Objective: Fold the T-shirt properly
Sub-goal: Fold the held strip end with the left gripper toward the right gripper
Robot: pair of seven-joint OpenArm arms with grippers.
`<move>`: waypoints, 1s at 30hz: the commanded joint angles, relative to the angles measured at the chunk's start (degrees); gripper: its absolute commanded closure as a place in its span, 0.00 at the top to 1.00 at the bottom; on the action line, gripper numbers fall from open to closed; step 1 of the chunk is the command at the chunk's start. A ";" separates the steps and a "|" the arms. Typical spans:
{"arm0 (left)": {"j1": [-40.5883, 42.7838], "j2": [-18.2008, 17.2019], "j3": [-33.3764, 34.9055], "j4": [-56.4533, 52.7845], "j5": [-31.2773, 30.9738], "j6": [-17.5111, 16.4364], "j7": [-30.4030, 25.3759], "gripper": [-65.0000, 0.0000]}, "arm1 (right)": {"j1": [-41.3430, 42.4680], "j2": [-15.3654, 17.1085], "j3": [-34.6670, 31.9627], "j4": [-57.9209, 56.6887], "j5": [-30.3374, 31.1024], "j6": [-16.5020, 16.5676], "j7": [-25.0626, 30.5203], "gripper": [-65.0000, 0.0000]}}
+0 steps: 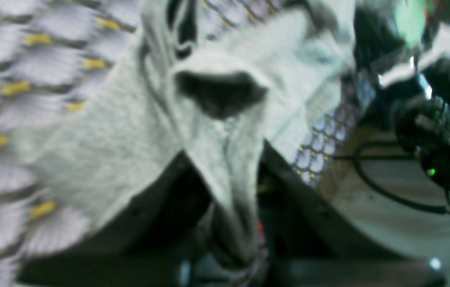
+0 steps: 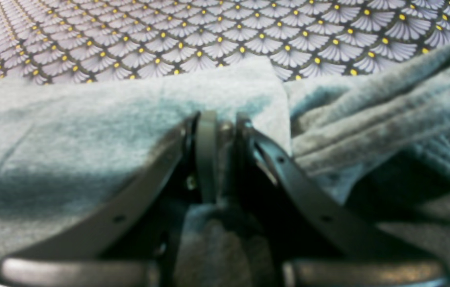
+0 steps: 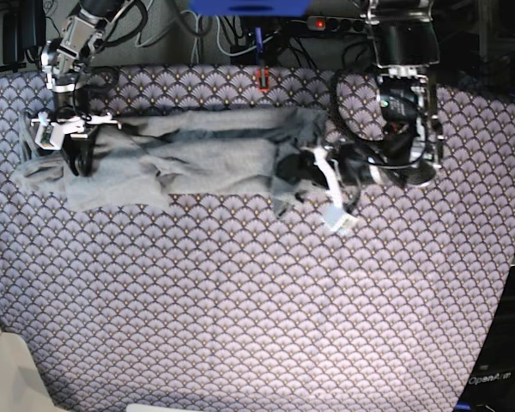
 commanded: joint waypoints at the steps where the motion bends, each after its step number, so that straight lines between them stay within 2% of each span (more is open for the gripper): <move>1: -1.02 0.42 1.24 1.02 -1.96 -0.36 -2.25 0.00 | -0.56 0.50 0.30 -0.04 -2.27 -1.12 -3.73 0.10; 5: -0.31 0.95 6.87 0.93 -2.40 -0.36 -6.12 0.00 | -0.56 0.50 0.30 -0.04 -2.27 -1.12 -3.73 0.10; 10: -0.58 4.20 12.49 0.49 -1.87 -0.36 -11.13 0.00 | -0.56 0.50 0.30 -0.04 -2.27 -1.12 -3.73 0.10; 15: -1.90 4.91 21.99 0.40 -1.96 6.19 -17.11 0.00 | -0.56 0.50 0.30 0.05 -2.27 -1.12 -3.73 0.10; 20: -2.34 4.91 28.14 0.31 -2.31 12.34 -23.70 0.00 | -0.56 0.58 0.30 0.05 -2.27 -1.12 -3.73 0.10; 24: -3.04 5.00 29.37 0.31 -2.40 14.36 -26.87 0.00 | -0.56 0.58 0.30 0.05 -2.27 -1.12 -3.73 0.10; 30: -3.04 4.47 29.46 0.23 -2.14 14.36 -27.13 0.00 | -0.56 1.11 0.30 0.05 -2.27 -1.12 -3.73 0.10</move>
